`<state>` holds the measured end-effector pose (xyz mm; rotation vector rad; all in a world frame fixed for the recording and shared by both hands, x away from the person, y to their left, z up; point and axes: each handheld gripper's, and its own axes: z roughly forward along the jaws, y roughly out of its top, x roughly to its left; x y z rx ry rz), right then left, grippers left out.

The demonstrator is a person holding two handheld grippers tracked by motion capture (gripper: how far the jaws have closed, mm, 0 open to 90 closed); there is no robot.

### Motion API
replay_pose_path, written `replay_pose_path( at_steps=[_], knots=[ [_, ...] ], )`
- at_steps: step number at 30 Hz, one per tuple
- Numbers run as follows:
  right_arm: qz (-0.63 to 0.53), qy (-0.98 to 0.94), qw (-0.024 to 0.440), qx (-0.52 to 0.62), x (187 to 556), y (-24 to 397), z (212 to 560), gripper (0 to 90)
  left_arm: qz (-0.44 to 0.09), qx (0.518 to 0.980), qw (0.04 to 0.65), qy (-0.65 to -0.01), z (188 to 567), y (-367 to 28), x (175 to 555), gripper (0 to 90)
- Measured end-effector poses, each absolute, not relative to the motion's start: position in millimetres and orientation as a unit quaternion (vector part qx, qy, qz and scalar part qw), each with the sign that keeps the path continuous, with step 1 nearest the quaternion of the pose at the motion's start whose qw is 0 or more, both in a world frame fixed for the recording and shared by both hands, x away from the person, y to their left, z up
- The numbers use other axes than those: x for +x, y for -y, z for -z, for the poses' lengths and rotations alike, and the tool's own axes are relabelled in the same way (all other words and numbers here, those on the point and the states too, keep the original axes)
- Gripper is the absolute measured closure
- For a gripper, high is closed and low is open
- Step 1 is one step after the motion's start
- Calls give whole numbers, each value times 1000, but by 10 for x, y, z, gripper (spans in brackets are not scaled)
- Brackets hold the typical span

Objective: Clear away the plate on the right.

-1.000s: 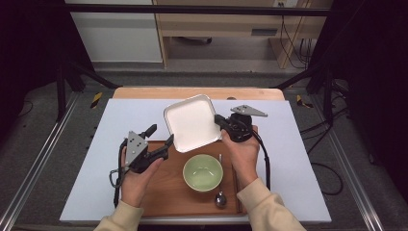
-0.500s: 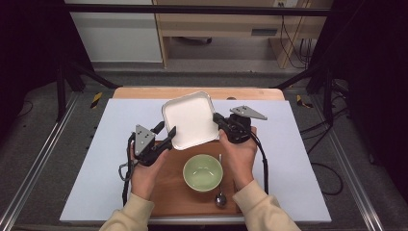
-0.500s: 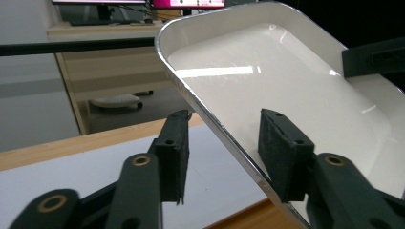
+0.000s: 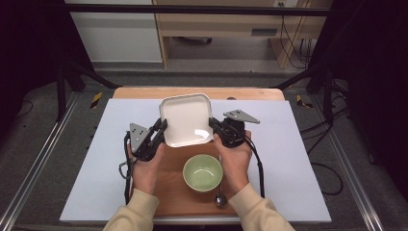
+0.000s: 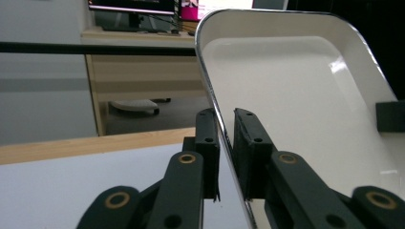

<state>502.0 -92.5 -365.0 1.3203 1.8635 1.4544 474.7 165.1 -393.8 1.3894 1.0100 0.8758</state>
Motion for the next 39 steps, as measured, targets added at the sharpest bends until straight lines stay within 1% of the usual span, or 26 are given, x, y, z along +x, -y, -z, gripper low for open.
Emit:
replay_pose_path(
  at_steps=[3, 7, 10, 16, 19, 26, 29, 32, 34, 35, 39],
  knots=[
    [-521, -677, 218, 472, 5008, 901, 3652, 881, -381, 585, 572, -430, 3918, -1650, 4741, 849],
    [-519, -684, 209, 468, 5014, 874, 3693, 878, -384, 580, 576, -430, 3884, -1685, 4738, 885],
    [-520, -686, 202, 467, 5031, 850, 3734, 874, -391, 585, 571, -423, 3863, -1696, 4744, 889],
    [-525, -696, 186, 453, 5078, 833, 3776, 850, -384, 588, 570, -427, 3860, -1775, 4785, 892],
    [-527, -707, 185, 434, 5092, 825, 3799, 780, -387, 587, 568, -429, 3862, -1790, 4801, 892],
    [-539, -706, 221, 403, 5064, 928, 3802, 604, -379, 589, 568, -433, 3884, -1772, 4894, 893],
    [-545, -700, 235, 398, 5044, 1027, 3793, 502, -374, 588, 569, -437, 3889, -1775, 4939, 893],
    [-538, -702, 246, 397, 5026, 1145, 3780, 340, -368, 588, 568, -443, 3900, -1793, 4973, 893],
    [-535, -700, 256, 398, 5001, 1233, 3770, 320, -364, 586, 569, -447, 3909, -1808, 4988, 892],
    [-538, -692, 272, 396, 4975, 1289, 3771, 300, -366, 587, 567, -448, 3910, -1815, 4993, 892],
    [-554, -672, 294, 394, 4919, 1458, 3771, 244, -367, 589, 560, -453, 3920, -1863, 5020, 893]
  ],
)
